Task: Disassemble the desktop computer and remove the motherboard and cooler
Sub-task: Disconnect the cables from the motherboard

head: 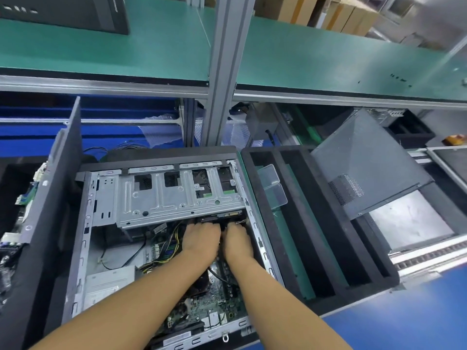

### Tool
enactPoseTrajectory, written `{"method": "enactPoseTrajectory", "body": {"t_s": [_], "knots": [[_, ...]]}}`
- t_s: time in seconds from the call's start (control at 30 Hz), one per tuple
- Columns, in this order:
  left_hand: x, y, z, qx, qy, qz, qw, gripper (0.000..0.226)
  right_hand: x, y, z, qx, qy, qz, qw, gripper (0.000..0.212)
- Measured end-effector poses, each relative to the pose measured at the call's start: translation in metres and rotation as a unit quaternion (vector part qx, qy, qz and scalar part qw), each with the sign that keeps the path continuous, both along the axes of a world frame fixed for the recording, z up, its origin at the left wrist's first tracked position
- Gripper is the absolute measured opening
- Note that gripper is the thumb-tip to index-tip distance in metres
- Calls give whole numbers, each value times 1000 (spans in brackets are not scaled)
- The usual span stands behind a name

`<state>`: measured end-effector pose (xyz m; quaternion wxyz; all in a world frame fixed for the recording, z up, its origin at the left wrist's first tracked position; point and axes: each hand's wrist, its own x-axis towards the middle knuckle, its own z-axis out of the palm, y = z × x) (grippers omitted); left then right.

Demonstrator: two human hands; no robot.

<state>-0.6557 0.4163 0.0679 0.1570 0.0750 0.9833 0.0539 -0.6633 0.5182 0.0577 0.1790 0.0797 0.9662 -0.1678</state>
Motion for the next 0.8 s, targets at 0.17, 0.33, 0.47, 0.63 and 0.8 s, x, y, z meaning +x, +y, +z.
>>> {"method": "enactPoseTrajectory", "body": {"t_s": [0.17,0.33,0.47,0.63,0.8], "knots": [[-1,1,1,8,8,30,999,11,4,2,-1,-26,14,-27,999,30],[-2,2,-5,17,11,48,999,11,8,-1,-4,-181,34,-141,973,36],[-2,0,-6,27,5,55,998,11,9,1,-6,-186,31,-123,974,32],[0,1,-5,36,7,58,998,22,8,-1,-1,-37,66,2,997,32],[-1,0,-2,42,-3,52,998,22,9,4,2,-66,79,-25,994,35]]}}
